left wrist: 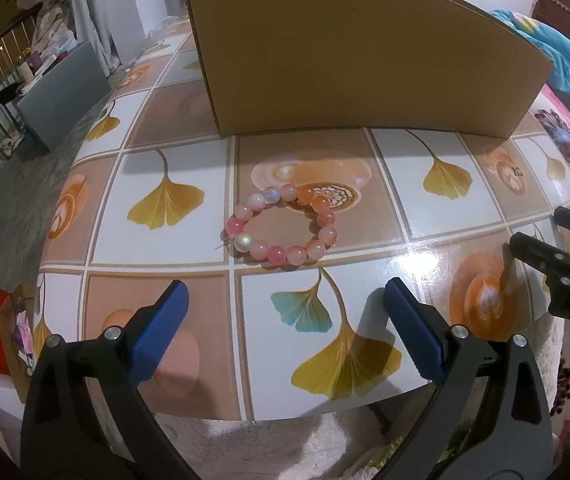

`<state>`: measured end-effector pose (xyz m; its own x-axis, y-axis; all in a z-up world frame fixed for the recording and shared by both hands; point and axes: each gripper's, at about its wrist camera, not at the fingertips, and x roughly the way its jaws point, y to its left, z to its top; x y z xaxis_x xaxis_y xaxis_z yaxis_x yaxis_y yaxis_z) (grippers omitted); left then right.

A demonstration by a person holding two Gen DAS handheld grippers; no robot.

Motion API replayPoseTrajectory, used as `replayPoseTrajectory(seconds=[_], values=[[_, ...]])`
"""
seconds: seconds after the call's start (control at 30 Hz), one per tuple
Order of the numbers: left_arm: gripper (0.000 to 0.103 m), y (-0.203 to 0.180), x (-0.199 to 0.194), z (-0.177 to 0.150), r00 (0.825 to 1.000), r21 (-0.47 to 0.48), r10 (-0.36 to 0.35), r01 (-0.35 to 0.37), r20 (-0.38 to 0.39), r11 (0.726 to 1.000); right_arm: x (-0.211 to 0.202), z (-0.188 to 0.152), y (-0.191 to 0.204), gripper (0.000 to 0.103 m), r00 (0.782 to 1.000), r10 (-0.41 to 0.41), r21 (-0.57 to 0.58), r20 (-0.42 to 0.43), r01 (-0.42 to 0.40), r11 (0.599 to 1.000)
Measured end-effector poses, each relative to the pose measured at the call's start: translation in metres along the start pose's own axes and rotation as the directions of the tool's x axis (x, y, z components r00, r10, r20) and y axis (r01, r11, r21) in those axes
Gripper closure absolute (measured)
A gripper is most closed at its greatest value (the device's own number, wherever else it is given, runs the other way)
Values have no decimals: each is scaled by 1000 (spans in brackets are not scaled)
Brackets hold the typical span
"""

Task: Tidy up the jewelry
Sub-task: 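Move the left tool toward the pink bead bracelet while the right tool approaches the gold butterfly stud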

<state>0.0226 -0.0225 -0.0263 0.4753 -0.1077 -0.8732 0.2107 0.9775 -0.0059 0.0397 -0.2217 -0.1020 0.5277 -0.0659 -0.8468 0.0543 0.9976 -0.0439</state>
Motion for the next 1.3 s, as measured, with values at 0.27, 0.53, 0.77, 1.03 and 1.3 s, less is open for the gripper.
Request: replayPoseTrajectory(seconds=[0.27,0.53,0.77,1.03,1.3], values=[[8,1,1,0,1000,-1,-1,1,2,1000,0,0,0,7,1000,-1,2,-1,1,1000],[8,1,1,0,1000,-2,-1,1,1,1000,1,0,0,7,1000,-2,5,0,2,1000],[8,0,0,0,1000,-1,0,0,1,1000,1,0,0,7,1000,-3,5,1,3,1000],[8,1,0,1,1000,12,-11,11,4,1000,1,-1,0,7,1000,-4,8,13,4,1000],[7,2,2,0,999,53,-30,29,27,998,-2,-3,2,6,1000,-3,9,25,2,1000]])
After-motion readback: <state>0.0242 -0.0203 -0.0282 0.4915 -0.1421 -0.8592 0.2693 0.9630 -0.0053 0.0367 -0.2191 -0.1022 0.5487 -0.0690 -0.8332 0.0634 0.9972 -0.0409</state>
